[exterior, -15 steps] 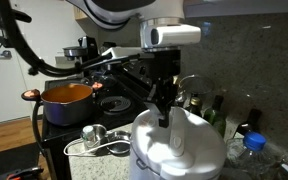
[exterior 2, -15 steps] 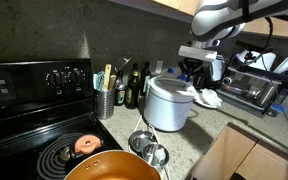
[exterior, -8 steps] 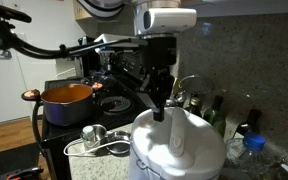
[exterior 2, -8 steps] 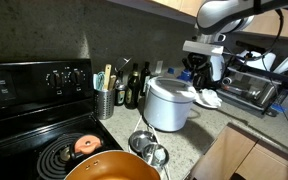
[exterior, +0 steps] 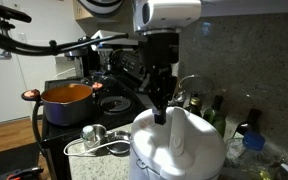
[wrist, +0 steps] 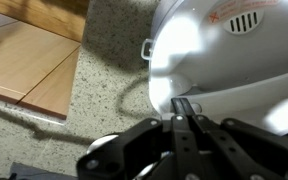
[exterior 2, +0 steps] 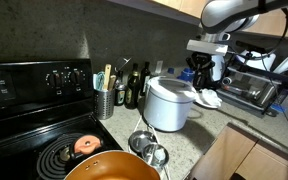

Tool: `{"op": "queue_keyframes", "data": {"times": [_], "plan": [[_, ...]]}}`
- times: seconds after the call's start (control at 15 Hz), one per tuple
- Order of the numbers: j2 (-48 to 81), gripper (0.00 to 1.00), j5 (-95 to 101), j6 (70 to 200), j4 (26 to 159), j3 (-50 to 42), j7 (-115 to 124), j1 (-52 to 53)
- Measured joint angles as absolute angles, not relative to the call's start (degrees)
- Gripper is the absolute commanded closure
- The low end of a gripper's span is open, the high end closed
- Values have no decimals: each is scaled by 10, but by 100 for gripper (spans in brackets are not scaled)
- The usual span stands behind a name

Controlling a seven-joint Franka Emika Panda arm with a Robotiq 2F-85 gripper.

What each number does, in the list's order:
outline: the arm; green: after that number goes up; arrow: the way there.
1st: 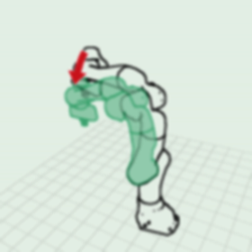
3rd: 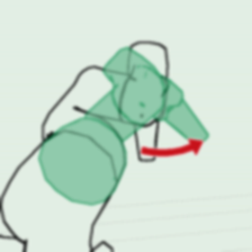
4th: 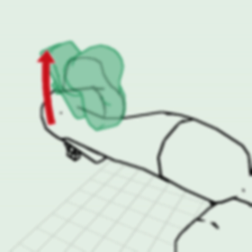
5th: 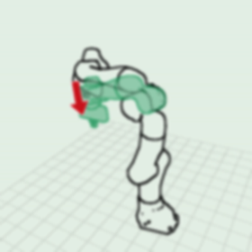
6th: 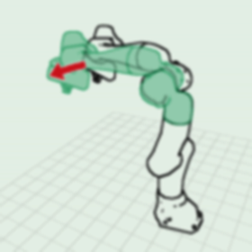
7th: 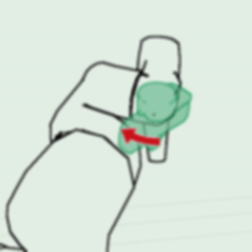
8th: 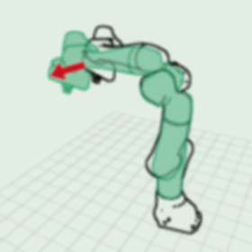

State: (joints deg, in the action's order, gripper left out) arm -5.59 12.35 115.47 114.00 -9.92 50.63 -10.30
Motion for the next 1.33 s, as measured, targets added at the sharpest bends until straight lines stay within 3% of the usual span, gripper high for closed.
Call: {"op": "queue_keyframes", "data": {"times": [0.07,0.13,0.2,0.27,0.47,1.33], "plan": [[-56,100,124,1155,1140,-100,506,-105],[-56,74,124,1155,1141,-100,506,-107],[-56,73,124,1155,1141,-100,506,-108],[-56,93,123,1155,1142,-100,504,-108],[-56,73,123,1155,1144,-99,497,-107],[-56,73,123,1155,1145,-98,497,-107]]}}
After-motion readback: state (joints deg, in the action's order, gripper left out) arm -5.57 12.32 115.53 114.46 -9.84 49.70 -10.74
